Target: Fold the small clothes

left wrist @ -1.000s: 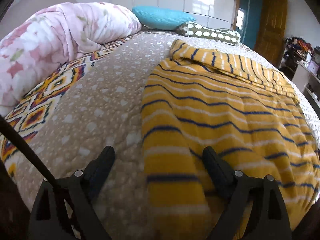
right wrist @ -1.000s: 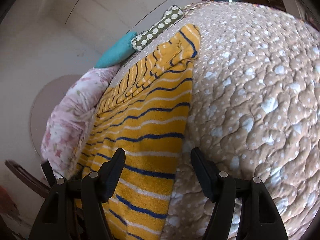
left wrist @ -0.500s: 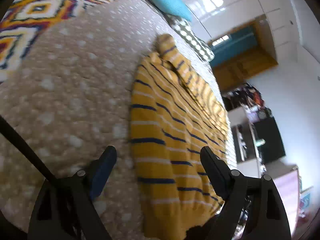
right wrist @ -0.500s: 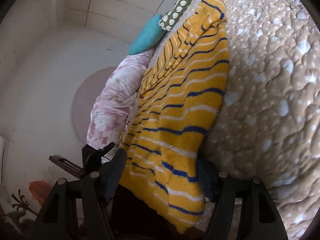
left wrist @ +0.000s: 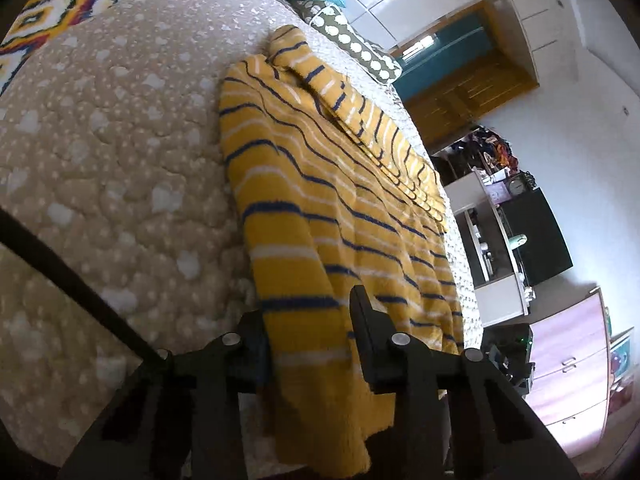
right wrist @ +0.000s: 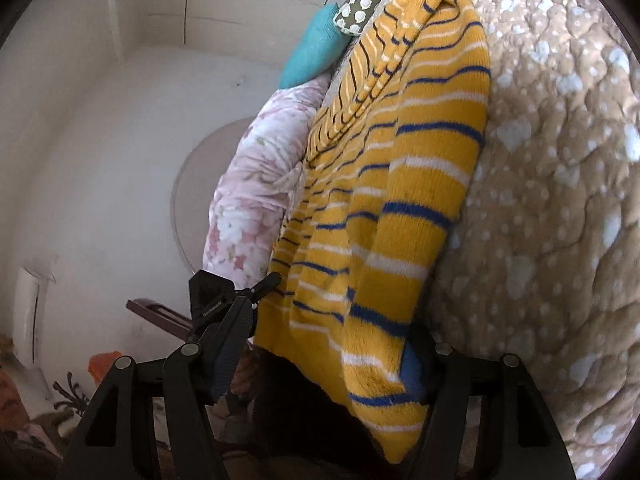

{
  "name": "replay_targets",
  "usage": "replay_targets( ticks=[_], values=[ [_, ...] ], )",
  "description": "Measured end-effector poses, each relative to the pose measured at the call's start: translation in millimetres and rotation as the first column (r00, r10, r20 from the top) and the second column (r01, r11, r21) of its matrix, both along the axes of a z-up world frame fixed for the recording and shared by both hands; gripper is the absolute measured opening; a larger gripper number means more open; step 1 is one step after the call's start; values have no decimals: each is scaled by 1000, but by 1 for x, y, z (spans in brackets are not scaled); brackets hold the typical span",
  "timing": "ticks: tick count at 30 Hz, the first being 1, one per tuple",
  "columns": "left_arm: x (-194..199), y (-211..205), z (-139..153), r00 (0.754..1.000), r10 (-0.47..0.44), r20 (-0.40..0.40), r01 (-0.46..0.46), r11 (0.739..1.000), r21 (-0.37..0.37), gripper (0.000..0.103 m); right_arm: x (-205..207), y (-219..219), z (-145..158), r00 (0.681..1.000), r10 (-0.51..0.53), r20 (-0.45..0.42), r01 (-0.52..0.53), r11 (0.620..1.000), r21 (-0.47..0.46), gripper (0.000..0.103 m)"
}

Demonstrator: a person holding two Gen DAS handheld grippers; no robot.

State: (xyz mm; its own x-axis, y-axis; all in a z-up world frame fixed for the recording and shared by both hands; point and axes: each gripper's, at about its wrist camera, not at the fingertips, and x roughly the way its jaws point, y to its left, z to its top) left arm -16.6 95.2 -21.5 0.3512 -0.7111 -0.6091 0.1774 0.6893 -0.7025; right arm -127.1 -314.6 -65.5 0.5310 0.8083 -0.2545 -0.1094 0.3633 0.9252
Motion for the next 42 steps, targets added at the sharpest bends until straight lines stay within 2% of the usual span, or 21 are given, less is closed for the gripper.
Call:
replay_targets(
  ticks=[3,7,12,17,20,21,22,23,24,25,26,29,33,36,42],
  values=[
    [-2,1,-4,1000,-17,-3,17,1000,-19,39,-5,8,-5,999,31,-14,-31,1000,-3,70],
    [0,-2,-5,1000,-19,0,19,996,-84,59,-8,22,-19,996,72,-43,-71,997,18,70],
    [-3,-13,0,999,-31,32,34,997,-69,73,-7,31,-28,993,97,-60,-96,995,31,69],
    [-8,-20,1,999,-22,44,24,999,-37,75,-9,29,-30,993,97,-64,-94,995,43,69],
    [-11,-25,4,998,-55,38,55,998,-16,75,-9,33,-32,991,113,-71,-110,993,38,70],
    [-11,-27,5,998,-58,30,58,998,16,68,-8,35,-32,991,111,-73,-109,993,34,70],
    [-10,-27,7,999,-48,20,47,997,53,49,-7,36,-32,992,106,-75,-105,994,25,70],
    [-8,-26,7,1000,-31,3,31,994,102,35,-7,37,-31,992,100,-82,-100,995,11,68],
    [-2,-21,6,999,11,-32,-6,987,161,13,-5,39,-29,991,95,-91,-95,995,-6,61],
    [1,-17,6,998,42,-47,-34,985,169,11,-5,41,-28,991,88,-105,-93,995,-43,55],
    [4,-5,8,993,107,-59,-97,985,146,11,-4,41,-25,989,84,-118,-95,991,-94,42],
    [0,10,20,983,182,-33,-177,977,122,10,-5,32,-18,991,34,-127,-56,984,-170,14],
    [-22,0,45,985,162,61,-170,971,170,9,-11,22,7,998,15,-59,-27,977,-213,9],
    [-40,-14,61,986,114,117,-137,968,210,8,-20,26,29,998,65,-3,-64,967,-248,8],
    [-78,-17,70,988,54,145,-86,972,218,8,-49,19,45,993,115,-12,-112,933,-341,8]
  ],
)
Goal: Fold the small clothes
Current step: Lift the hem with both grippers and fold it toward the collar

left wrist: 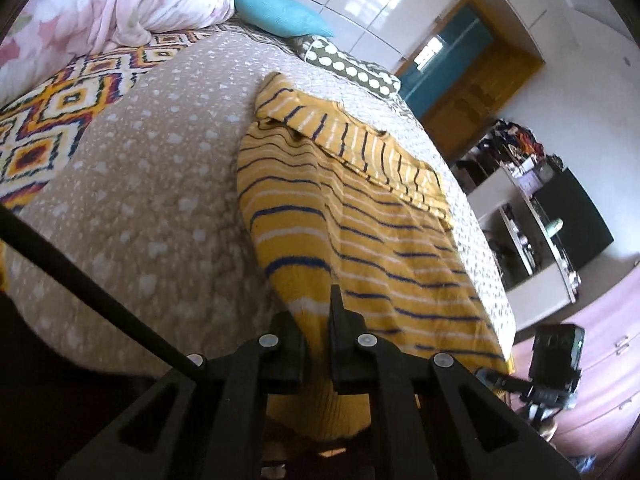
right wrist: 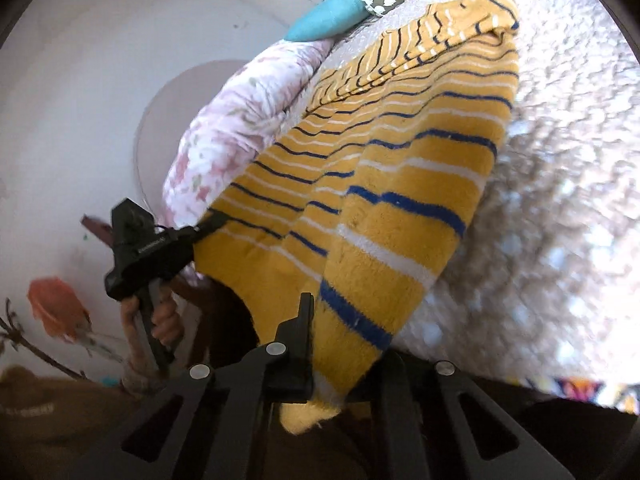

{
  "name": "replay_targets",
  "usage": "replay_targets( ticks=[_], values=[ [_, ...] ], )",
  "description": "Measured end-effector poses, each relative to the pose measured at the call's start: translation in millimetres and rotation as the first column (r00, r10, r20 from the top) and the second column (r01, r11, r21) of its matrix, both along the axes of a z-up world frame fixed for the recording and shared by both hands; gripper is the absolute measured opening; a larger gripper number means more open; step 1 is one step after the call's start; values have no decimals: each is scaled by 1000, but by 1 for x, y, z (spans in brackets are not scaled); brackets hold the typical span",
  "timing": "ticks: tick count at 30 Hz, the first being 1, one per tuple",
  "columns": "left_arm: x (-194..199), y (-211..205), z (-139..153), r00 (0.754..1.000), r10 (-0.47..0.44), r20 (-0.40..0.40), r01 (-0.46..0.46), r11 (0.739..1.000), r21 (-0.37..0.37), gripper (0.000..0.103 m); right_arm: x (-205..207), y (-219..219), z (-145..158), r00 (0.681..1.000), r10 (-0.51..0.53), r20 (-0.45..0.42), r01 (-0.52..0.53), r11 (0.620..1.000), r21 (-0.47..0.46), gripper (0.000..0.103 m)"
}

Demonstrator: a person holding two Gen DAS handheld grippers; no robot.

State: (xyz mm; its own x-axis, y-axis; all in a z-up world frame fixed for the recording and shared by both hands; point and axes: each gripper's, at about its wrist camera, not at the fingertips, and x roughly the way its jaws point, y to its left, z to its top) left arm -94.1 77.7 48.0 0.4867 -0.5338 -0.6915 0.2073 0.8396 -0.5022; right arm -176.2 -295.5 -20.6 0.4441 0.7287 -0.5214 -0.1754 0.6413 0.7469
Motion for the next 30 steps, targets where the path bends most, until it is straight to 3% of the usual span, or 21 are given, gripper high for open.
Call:
replay_targets(
  ticks=[5,9,14,17,22,26,30],
  values=[
    [-16,-3,-15,1000,-6,5,5,993,120,8,-8,-11,-14,998,-28,-50,30,999,36,8],
    [-6,-1,-14,1000,5,11,-6,993,119,8,-5,-13,-17,998,-30,-62,33,999,41,8],
    [10,-10,6,998,2,63,-10,992,127,7,10,-10,8,999,-37,10,37,999,22,8],
    [38,-18,21,996,-6,85,-3,994,107,7,26,-9,33,996,-54,76,54,999,3,8],
    [117,-45,39,993,-8,121,-6,993,115,7,86,-17,85,971,-129,199,148,986,-83,8],
    [197,-66,33,999,18,51,-21,998,67,7,145,-28,97,959,-178,223,210,969,-130,8],
    [256,-83,28,999,40,15,-41,995,92,7,201,-34,99,954,-213,209,250,953,-170,8]
  ],
)
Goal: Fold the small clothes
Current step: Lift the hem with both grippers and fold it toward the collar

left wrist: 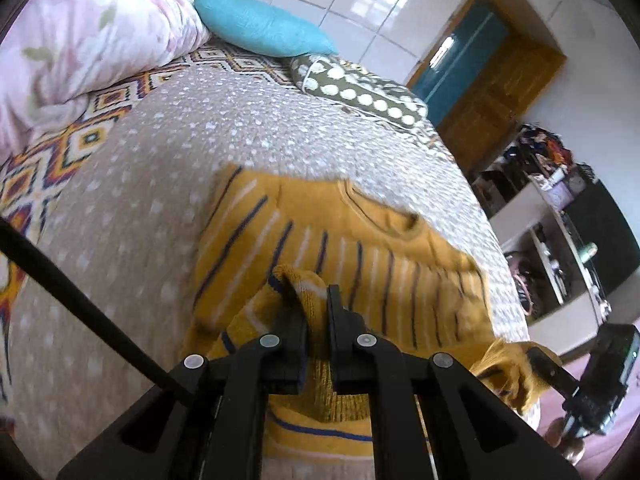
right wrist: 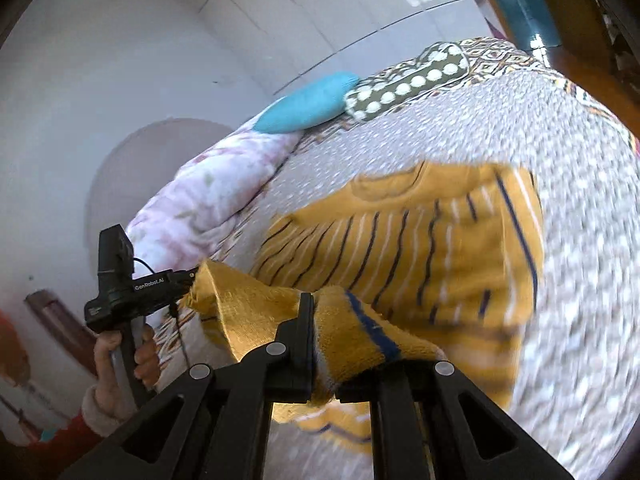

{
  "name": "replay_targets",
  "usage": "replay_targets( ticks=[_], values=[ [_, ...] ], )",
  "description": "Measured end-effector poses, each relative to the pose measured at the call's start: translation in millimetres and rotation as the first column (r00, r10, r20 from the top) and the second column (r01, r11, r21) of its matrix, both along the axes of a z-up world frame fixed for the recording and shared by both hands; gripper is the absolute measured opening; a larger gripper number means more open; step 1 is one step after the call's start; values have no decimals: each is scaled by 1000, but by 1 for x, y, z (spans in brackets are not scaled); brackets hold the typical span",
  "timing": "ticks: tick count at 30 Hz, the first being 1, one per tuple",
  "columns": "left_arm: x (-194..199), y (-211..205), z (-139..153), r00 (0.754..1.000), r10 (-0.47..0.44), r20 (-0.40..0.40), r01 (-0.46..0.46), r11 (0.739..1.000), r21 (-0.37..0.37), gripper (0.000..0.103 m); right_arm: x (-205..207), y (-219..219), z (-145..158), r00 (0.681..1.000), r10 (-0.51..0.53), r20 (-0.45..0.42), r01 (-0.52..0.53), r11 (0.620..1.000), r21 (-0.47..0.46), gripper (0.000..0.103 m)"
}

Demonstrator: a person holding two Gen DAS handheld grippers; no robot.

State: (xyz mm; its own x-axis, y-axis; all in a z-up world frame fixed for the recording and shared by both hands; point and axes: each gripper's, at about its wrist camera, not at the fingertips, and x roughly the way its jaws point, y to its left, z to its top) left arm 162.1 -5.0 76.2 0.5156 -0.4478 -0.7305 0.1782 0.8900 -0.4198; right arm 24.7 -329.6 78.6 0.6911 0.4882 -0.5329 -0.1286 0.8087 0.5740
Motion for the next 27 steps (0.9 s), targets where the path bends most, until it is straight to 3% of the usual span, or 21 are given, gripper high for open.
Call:
replay_targets(
  ticks=[6,11,13,14,15,16,18,22,27],
  values=[
    [67,-22,-5,1000,22,-9,-21,997,70,8,64,-28,-14,995,-86,-45,87,996,26,8],
    [108,-30,-27,993,33,-115,-27,998,53,12,105,-58,-49,975,-157,-159,174,980,97,11],
    [109,-27,-27,992,22,-122,-21,1000,11,29,115,-72,-67,959,-179,-218,216,963,158,18],
    [108,-25,-25,994,13,-113,-14,1000,-8,36,117,-77,-73,954,-190,-234,234,956,178,29],
    [106,-23,-20,996,15,-92,-16,1000,-7,54,120,-83,-78,949,-199,-245,251,946,204,40],
    [103,-20,-15,997,28,-67,-28,1000,-1,68,123,-89,-85,946,-197,-258,262,933,247,44],
    [94,-10,-3,998,53,-19,-53,999,-4,77,128,-97,-93,940,-192,-283,279,909,310,51],
    [73,5,5,999,45,-26,-44,999,4,78,133,-110,-97,922,-234,-308,340,869,359,55],
    [26,23,-8,999,43,-8,-42,995,88,79,133,-115,-69,913,-303,-272,368,900,233,65]
  ],
)
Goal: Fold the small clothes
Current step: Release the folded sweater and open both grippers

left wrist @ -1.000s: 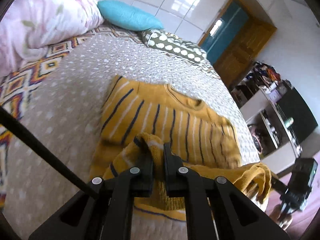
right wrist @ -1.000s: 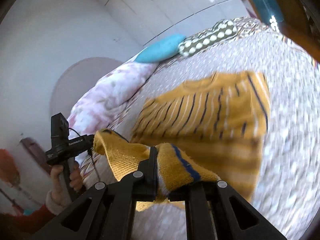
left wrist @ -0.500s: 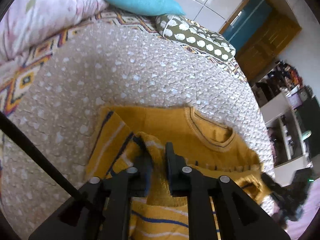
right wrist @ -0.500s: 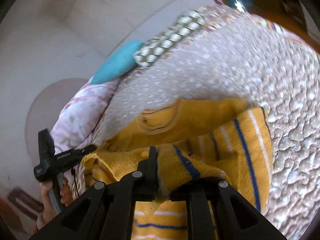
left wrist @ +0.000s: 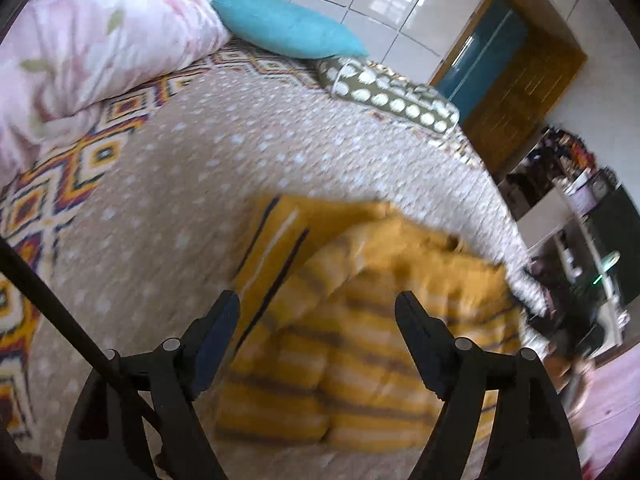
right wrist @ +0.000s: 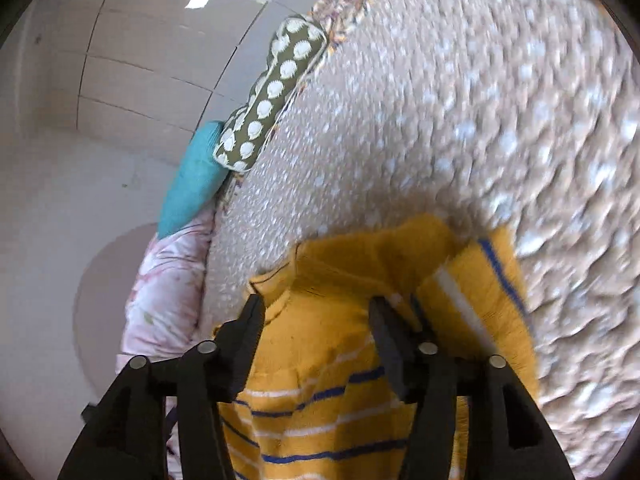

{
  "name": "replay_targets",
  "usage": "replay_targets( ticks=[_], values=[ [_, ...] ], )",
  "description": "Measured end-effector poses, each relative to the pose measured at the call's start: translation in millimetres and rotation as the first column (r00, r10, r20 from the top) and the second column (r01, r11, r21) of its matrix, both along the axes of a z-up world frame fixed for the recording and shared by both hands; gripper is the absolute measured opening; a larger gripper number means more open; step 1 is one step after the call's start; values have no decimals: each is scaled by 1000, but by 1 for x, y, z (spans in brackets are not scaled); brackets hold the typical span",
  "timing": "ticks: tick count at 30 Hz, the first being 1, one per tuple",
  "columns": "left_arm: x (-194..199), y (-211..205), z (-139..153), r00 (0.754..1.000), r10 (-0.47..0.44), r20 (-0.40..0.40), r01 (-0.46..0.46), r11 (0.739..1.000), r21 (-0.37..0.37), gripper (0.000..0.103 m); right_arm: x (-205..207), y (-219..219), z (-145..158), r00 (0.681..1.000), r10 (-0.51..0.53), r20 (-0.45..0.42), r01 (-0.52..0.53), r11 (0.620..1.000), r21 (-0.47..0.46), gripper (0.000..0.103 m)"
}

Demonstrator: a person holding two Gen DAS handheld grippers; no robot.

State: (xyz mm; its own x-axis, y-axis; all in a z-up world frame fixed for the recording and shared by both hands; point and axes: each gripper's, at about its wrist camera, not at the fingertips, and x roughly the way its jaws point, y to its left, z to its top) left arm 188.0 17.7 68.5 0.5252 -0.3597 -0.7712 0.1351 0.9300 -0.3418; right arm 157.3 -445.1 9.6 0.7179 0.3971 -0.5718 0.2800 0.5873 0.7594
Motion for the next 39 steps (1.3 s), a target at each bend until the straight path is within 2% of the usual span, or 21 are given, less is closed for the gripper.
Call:
replay_targets(
  ticks=[2,5,11,15,16,19,23,26,28,31,32,34,36,38,39],
  values=[
    [-14,8,-8,1000,6,5,-6,1000,12,79,-15,-5,18,1000,-11,18,13,997,-81,71],
    [-44,23,-21,998,49,44,-50,998,27,79,-43,-9,29,1000,9,6,-8,987,-163,72],
    [-84,25,-49,990,102,95,-107,993,53,81,-105,-4,16,996,66,-65,-80,965,-249,72],
    [-91,18,-74,992,93,88,-103,988,112,81,-126,9,18,997,38,-60,-57,932,-358,72],
    [-91,18,-75,992,89,87,-98,989,108,81,-127,14,22,998,33,-50,-50,921,-386,72],
    [-92,25,-74,990,98,98,-103,993,49,86,-120,34,36,999,44,-28,-52,888,-457,72],
    [-92,35,-78,991,111,75,-110,994,-17,86,-89,70,44,994,98,-39,-103,824,-557,72],
    [-93,34,-78,991,108,77,-107,994,-26,87,-59,95,35,984,160,-83,-177,782,-597,53],
    [-93,33,-78,991,105,78,-104,994,-20,88,-34,106,24,975,186,-119,-220,758,-615,51],
    [-93,33,-78,992,105,77,-104,994,-20,88,-5,102,1,973,139,-186,-227,737,-636,51],
    [-93,33,-78,992,105,76,-104,994,-22,88,7,93,-10,971,98,-220,-218,745,-631,51],
    [-93,33,-78,992,105,72,-103,994,-22,88,15,88,-13,974,50,-221,-184,749,-637,51],
    [-93,33,-77,994,97,56,-96,995,-18,88,21,102,-7,969,14,-248,-189,689,-699,51],
    [-101,36,-74,996,72,50,-71,997,-20,88,20,135,8,971,62,-232,-223,587,-778,52],
    [-108,39,-73,996,64,61,-63,998,-22,88,19,146,15,970,96,-224,-239,560,-793,52]
  ],
)
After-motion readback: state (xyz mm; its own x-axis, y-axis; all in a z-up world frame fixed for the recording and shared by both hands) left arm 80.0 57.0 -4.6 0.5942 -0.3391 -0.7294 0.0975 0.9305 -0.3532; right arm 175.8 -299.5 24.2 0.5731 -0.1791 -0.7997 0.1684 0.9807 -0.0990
